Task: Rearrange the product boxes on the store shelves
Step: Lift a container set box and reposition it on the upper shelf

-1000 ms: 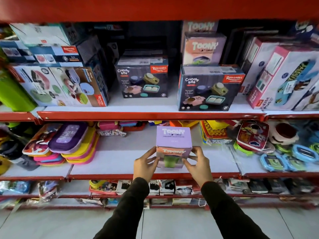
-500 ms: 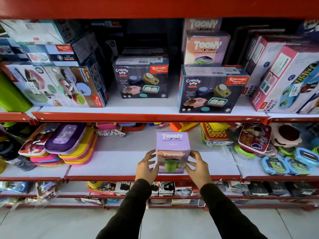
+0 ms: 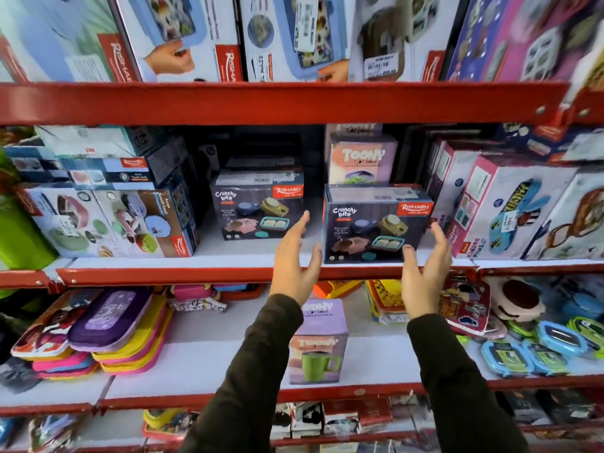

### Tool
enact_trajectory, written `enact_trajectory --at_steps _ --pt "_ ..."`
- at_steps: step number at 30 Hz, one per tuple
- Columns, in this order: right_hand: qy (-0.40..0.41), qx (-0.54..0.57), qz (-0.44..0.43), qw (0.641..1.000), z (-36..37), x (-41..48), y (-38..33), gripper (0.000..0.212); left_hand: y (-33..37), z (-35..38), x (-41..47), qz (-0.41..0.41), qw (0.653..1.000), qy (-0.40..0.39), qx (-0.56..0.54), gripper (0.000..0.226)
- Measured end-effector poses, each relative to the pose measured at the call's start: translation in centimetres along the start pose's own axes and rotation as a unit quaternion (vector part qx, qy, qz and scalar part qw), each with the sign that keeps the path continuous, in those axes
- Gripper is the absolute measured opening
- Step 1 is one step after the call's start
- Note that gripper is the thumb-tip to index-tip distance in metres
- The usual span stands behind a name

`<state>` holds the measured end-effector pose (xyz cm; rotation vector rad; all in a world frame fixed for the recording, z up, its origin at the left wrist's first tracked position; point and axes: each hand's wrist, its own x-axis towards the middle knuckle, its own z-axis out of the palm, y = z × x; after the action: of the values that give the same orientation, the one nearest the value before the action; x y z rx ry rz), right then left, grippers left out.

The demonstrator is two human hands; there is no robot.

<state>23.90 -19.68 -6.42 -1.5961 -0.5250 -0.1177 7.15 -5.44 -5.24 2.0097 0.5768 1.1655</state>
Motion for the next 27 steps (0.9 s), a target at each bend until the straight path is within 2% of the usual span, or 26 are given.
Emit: enact_trajectory --at_steps 4,7,10,14,19,23,27 --pt "-0.088 -0.003 0.075 0.993 -0.2 2.0 -0.8 0.058 1.1 2.2 3.3 -0.082 0.991 -0.099 0.035 0.067" --pt "-0.099 0.023 0.081 0.992 -0.2 2.1 -1.0 0.055 1.1 3.0 3.6 -0.096 0.985 -0.142 0.007 0.069" --pt "-0.081 0.024 0.062 0.994 -0.8 1.9 -1.1 0.049 1.9 2.0 3.1 -0.090 0.990 -0.112 0.006 0.066" --pt "-0.055 0.035 -0.008 0.998 -1.8 1.1 -3.3 0.039 3.3 -0.9 2.6 -0.046 0.996 -0.059 -0.040 0.059" --pt "-0.067 0.068 -0.071 0.993 -2.0 -0.3 -6.0 0.031 3.4 -4.8 1.5 -0.060 0.990 -0.020 -0.125 0.049" --pt "-0.080 0.092 -0.087 0.989 -1.2 -1.4 -6.8 0.029 2.4 -6.9 0.9 -0.051 0.994 0.006 -0.099 0.051" --pt "-0.085 0.107 -0.078 0.988 -0.4 -2.7 -7.2 0.032 2.3 -8.0 0.3 -0.052 0.994 0.027 -0.088 0.043"
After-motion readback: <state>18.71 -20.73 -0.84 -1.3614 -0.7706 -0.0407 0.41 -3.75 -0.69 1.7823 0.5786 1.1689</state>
